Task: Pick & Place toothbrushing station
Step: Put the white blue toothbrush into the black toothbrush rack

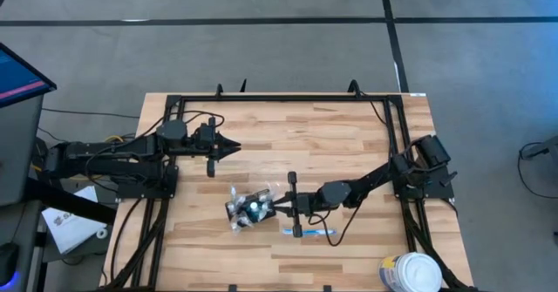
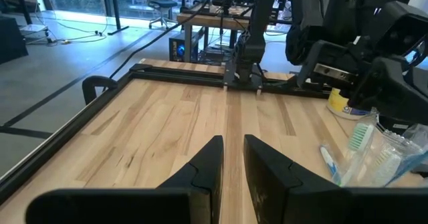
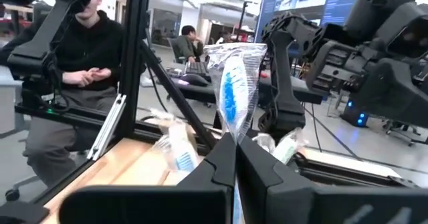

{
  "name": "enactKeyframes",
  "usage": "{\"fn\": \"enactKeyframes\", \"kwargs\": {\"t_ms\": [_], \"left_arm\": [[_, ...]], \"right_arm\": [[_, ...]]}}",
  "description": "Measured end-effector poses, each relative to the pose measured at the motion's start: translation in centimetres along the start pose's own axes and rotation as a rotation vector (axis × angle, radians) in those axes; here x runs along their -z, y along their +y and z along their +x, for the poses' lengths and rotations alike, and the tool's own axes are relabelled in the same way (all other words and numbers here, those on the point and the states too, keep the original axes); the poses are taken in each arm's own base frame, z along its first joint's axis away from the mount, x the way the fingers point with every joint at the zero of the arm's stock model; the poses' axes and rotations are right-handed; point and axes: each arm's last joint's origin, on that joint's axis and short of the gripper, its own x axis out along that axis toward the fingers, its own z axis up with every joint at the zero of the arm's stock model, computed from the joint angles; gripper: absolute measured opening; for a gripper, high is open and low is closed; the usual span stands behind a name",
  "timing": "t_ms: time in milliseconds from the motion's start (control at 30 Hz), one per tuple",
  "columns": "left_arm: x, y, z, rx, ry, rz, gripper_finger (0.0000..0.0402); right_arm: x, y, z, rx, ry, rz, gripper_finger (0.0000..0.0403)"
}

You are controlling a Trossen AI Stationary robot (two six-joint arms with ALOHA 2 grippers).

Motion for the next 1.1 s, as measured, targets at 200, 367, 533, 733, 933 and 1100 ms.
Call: {"fn": "enactKeyframes", "kwargs": {"t_ms": [200, 367, 533, 733, 933, 1100], "left_arm": [[0.0, 0.0, 0.0, 0.0, 0.003, 0.0, 0.0053], [0.0, 0.0, 0.0, 0.0, 0.002, 0.0, 0.0053], [0.0, 0.0, 0.0, 0.0, 0.002, 0.0, 0.0053], [0.0, 0.0, 0.0, 0.0, 0.003, 0.0, 0.0053], [0.0, 0.0, 0.0, 0.0, 0.003, 0.0, 0.0053], [0.0, 0.0, 0.0, -0.001, 0.004, 0.0, 0.0053]], "right_arm": [[0.7, -0.2, -0.3, 0.002, 0.027, -0.003, 0.0], [1.0, -0.4, -1.0, 0.008, -0.002, 0.007, 0.0], [1.2, -0.9, -1.1, -0.019, -0.01, 0.024, 0.0], [1.5, -1.3, -1.0, -0.019, 0.012, 0.031, 0.0], [2.6, -1.0, -0.9, -0.044, 0.015, 0.03, 0.0], [4.4, -0.8, -0.6, -0.028, -0.028, 0.037, 0.0]]}}
